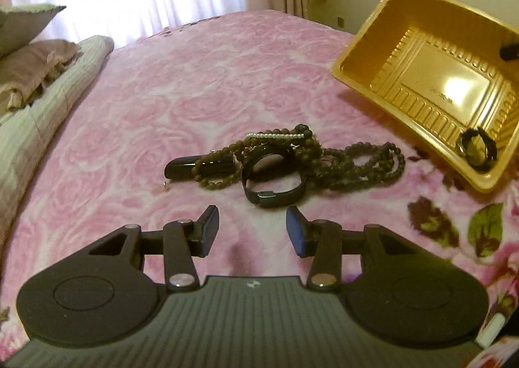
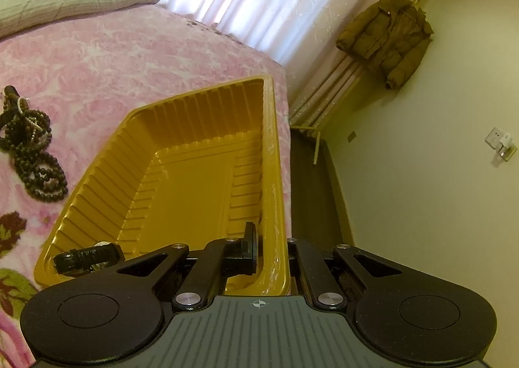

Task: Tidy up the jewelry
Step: 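Grasp the dark bead necklace in the pile with the left gripper, then lift the bead necklace high and lower it into the tray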

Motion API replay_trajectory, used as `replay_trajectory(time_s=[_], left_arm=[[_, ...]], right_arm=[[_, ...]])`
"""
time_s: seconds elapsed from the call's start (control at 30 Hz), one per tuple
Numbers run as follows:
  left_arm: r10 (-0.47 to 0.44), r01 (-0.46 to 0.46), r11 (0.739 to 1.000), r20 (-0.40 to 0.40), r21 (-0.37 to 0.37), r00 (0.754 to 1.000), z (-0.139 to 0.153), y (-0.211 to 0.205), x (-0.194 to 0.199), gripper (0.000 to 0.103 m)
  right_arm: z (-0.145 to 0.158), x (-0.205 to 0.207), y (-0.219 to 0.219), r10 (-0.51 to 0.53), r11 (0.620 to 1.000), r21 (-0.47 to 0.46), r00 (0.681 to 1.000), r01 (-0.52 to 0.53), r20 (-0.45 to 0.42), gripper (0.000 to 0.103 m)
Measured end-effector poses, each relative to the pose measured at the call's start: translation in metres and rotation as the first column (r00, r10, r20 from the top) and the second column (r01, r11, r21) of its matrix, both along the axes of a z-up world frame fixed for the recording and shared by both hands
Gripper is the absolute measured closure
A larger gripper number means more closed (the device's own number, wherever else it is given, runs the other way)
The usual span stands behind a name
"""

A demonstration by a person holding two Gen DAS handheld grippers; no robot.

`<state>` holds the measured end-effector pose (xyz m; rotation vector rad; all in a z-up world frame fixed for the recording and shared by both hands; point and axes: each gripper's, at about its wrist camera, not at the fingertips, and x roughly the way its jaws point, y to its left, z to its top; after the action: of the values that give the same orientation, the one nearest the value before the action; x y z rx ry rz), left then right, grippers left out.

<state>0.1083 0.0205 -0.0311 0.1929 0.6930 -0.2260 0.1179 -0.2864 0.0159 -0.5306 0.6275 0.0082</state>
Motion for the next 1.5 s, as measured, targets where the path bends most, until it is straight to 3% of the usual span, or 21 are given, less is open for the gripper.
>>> replay_trajectory(time_s=[0.33, 0.43, 0.57, 0.73, 1.13, 1.5], left_arm=[[-0.040, 0.042, 0.994, 0.020, -0.105, 0.999, 0.005, -0.034, 0.020, 0.063], [-0.040, 0.041, 0.993, 0.011, -0.111, 0.999, 0.003, -0.040, 0.030, 0.069], [-0.036, 0.034, 0.994, -0.025, -0.103, 0.999, -0.005, -0.045, 0.043, 0.089], [-0.059, 0.057, 0.996, -0.030, -0.074, 0.998, -0.002, -0.044, 0.039, 0.097], [-0.164, 0.170, 0.983, 0.085, -0.072, 0.983, 0.067, -0.031, 0.019, 0.097], [-0.244, 0.261, 0.964, 0.250, -0.039, 0.937, 0.159, -0.026, 0.014, 0.097]], right_arm=[[-0.001, 0.002, 0.002, 0.000, 1.000, -0.004, 1.000, 0.000, 0.001, 0.098], [-0.001, 0.003, 0.002, -0.001, 1.000, -0.005, 1.000, 0.001, 0.000, 0.098], [-0.002, 0.004, 0.002, -0.002, 1.000, -0.004, 1.000, 0.002, -0.001, 0.098], [-0.001, 0.004, 0.001, -0.005, 1.000, -0.001, 1.000, 0.005, -0.003, 0.098], [-0.001, 0.002, 0.000, 0.001, 1.000, -0.001, 1.000, -0.001, -0.003, 0.098], [0.001, 0.004, 0.003, 0.009, 1.000, -0.010, 1.000, -0.009, -0.001, 0.098]])
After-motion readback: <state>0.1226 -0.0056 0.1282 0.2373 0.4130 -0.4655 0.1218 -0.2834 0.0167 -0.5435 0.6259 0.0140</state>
